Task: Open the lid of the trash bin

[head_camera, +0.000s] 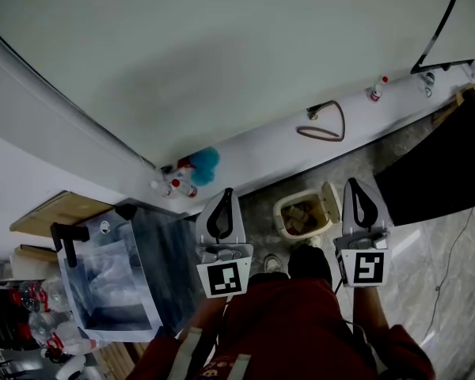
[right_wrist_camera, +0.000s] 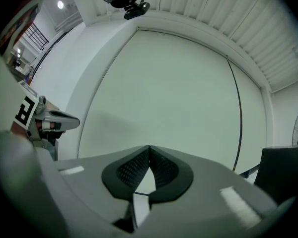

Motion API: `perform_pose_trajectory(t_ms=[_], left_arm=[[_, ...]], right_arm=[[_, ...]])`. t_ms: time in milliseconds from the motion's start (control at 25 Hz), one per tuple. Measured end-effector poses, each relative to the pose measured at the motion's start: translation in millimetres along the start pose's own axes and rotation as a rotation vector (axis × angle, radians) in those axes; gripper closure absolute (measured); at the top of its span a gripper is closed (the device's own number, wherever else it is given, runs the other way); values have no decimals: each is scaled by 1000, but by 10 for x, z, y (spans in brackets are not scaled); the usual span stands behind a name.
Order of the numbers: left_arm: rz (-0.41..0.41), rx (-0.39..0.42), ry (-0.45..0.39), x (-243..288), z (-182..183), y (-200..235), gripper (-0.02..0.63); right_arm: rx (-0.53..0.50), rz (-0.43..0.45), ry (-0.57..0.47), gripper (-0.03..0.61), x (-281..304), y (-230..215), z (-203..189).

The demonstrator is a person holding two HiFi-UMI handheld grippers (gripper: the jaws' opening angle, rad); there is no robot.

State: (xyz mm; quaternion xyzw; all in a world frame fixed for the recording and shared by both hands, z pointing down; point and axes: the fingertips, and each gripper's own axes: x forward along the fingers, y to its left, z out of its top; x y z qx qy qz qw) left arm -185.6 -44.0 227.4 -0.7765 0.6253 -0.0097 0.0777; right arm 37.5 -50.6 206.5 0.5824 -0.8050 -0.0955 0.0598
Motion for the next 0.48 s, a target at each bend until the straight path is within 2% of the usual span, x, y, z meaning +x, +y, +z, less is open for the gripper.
perform_pose_trajectory(t_ms=[480], left_arm=[[6, -13, 8, 28, -44, 14, 609]], right_arm=[[-1, -9, 7, 578, 28, -45, -67]])
